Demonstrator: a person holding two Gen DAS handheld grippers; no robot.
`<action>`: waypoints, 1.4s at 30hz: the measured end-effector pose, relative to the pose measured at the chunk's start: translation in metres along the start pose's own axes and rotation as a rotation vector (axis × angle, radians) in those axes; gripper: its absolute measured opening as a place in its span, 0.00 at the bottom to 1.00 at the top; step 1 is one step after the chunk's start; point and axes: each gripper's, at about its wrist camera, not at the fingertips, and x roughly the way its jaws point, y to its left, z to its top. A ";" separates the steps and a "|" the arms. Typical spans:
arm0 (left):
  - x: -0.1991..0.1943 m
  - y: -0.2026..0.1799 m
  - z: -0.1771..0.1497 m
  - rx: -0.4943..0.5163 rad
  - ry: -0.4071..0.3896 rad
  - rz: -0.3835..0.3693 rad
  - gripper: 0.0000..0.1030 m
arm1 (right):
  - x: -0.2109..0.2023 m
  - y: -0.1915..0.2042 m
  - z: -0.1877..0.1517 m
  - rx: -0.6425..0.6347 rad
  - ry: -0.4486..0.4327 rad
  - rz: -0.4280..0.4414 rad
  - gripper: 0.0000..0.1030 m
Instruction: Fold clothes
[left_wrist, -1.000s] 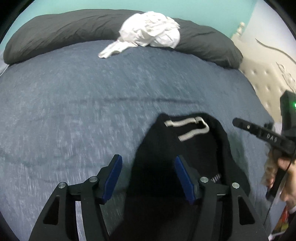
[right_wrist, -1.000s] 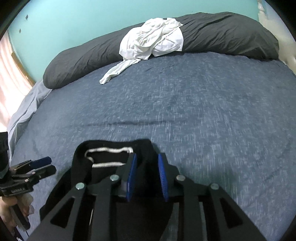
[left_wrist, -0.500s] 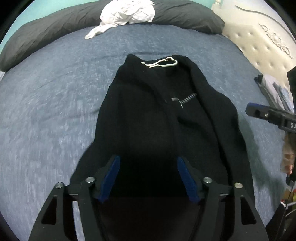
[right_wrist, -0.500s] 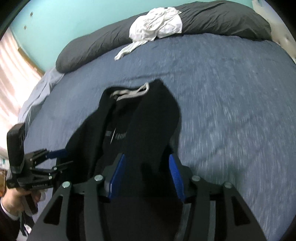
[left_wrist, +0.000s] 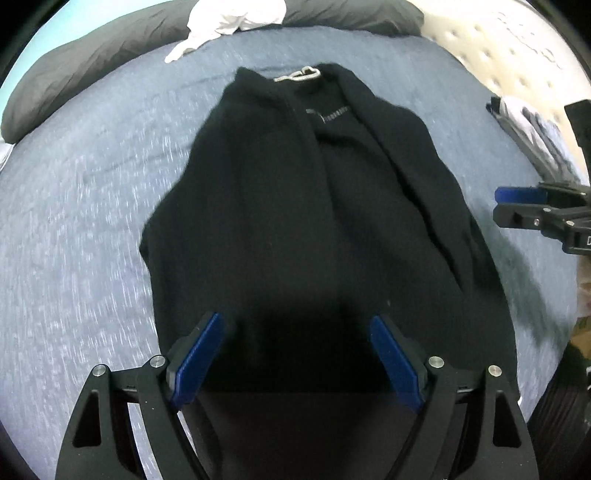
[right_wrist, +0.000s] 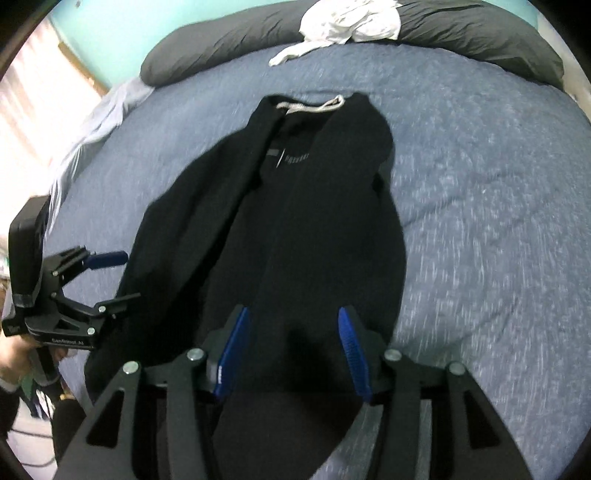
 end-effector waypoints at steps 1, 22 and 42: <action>0.000 -0.002 -0.004 0.001 0.003 0.006 0.83 | 0.000 0.002 -0.005 0.000 0.005 -0.005 0.50; 0.022 -0.015 -0.054 0.037 0.082 0.067 0.75 | 0.034 0.028 -0.047 0.006 0.094 -0.020 0.51; 0.013 0.013 -0.064 0.007 0.085 0.064 0.07 | 0.051 0.032 -0.051 -0.039 0.114 -0.017 0.08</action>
